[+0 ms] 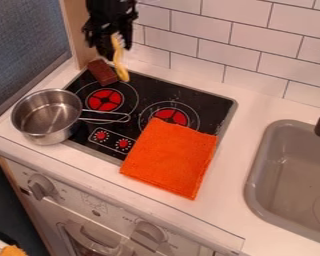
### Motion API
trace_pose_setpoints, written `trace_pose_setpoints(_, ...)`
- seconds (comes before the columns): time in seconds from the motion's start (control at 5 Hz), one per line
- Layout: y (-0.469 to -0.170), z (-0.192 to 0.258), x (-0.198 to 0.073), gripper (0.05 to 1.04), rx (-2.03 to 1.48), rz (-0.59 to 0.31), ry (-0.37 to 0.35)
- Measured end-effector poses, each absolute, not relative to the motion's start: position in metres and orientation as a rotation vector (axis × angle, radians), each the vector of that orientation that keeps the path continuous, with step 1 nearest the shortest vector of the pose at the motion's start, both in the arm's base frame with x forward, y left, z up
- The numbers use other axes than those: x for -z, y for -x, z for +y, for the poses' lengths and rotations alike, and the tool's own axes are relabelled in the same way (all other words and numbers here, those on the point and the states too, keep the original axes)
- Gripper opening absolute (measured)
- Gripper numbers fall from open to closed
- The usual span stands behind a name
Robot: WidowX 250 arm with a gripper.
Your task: Place the handle of the yellow brush in the middle of the left burner
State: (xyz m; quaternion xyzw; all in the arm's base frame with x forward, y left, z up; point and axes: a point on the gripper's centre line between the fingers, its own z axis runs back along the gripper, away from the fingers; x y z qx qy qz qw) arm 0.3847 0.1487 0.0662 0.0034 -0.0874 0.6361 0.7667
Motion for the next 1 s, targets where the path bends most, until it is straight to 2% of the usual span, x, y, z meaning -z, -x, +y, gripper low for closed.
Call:
trace_pose_setpoints(0.8,-0.355,0.173,-0.023,0.562,-1.581,-0.151,-0.073)
trace_pose_setpoints(1.0,-0.357,0.176,-0.023,0.631,-1.589,-0.148,-0.08)
